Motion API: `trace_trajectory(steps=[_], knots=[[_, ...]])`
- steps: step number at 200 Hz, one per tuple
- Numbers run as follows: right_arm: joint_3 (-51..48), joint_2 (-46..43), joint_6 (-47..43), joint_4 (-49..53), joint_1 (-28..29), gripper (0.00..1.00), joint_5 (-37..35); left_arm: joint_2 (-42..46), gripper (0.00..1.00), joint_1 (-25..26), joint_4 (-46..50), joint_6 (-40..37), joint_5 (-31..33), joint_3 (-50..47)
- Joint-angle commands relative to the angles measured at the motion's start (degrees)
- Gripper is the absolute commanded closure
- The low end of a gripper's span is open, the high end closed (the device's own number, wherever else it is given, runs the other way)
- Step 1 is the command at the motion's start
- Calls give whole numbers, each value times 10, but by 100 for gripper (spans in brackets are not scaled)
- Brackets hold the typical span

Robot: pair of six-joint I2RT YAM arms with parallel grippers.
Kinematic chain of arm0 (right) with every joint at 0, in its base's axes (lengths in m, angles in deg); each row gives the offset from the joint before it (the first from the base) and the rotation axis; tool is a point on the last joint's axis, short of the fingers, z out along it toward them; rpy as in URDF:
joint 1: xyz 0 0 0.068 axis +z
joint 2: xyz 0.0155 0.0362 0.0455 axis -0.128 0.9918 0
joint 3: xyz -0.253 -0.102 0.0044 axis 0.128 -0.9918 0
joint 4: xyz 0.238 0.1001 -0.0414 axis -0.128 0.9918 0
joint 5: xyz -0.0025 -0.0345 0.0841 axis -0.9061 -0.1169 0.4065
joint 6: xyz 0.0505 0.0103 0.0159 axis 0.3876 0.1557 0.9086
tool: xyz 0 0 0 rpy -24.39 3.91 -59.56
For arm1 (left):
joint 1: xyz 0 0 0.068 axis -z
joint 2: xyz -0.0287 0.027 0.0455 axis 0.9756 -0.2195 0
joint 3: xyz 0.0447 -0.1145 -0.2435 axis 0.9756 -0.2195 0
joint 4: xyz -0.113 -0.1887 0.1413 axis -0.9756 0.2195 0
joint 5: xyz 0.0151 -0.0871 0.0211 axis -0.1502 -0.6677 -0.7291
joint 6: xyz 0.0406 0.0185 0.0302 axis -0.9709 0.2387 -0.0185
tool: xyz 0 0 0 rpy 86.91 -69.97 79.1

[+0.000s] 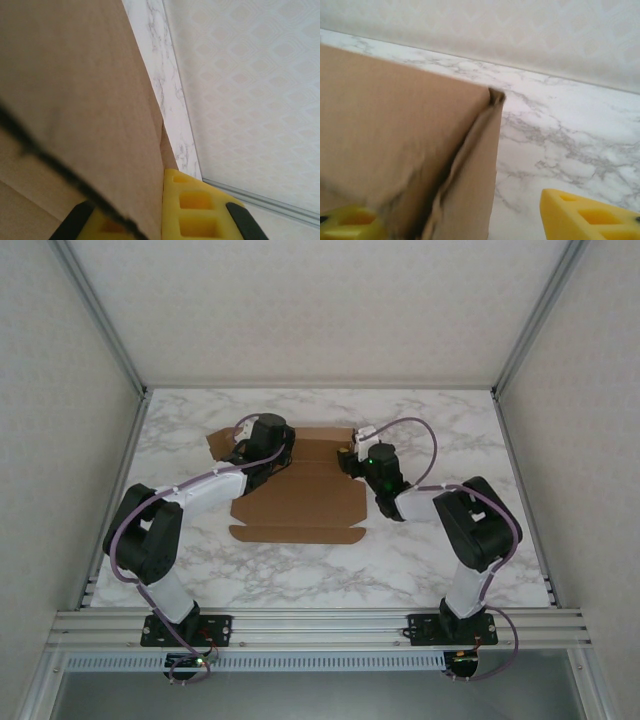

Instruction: Fold the paper box

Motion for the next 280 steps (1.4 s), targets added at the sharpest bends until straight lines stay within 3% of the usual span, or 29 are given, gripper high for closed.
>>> trace_trajectory(steps=[1,48,102,120,254,267,280], knots=[[31,17,-23,73,14,39,-54,-26,100,11,108,-13,-31,-13],[48,13,-5,132,35,47,-80,-29,100,11,112,-11,-41,-7],[56,-1,-22,163,36,79,-95,-8,100,20,152,2,-37,0],[56,-13,-29,172,35,83,-93,1,100,30,164,8,-30,0],[-67,-195,43,251,37,86,-24,91,100,119,222,55,52,-24],[-91,-205,47,245,40,83,-22,92,100,129,220,54,63,-29],[-116,-210,40,222,41,71,-22,89,100,136,212,54,69,-37]])
